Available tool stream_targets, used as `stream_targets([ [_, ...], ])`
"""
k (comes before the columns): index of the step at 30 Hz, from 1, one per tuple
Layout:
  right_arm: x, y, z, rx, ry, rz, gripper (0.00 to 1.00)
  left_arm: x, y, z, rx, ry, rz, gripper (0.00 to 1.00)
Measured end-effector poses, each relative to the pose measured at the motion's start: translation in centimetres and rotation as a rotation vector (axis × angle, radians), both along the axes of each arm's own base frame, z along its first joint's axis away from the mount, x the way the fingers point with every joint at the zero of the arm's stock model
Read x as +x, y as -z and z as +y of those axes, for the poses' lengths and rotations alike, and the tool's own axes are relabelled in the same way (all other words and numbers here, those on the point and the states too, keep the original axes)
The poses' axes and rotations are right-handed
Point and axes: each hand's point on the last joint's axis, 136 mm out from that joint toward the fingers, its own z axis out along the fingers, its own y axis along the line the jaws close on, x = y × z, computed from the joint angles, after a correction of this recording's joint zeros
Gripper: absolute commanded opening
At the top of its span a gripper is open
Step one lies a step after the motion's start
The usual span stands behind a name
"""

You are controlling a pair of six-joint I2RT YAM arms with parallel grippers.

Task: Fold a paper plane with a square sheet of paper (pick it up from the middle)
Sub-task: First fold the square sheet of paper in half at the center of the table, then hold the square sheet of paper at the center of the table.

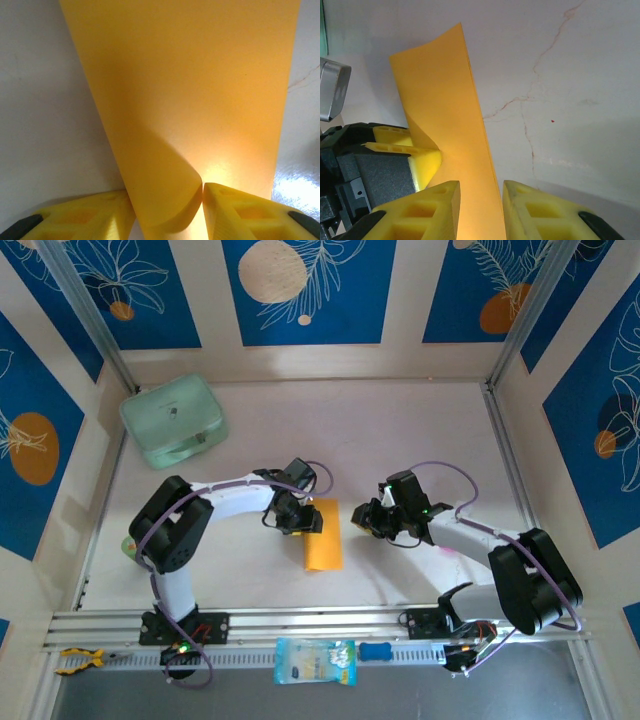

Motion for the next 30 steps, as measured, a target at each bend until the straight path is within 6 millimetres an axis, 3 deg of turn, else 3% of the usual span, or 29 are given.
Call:
stream_targets([
  [30,-0.44,0.52,0.94,0.013,-0.037,0.021,0.27,0.02,0.01,-0.10,-0.003,-0.022,0.006,0.47],
])
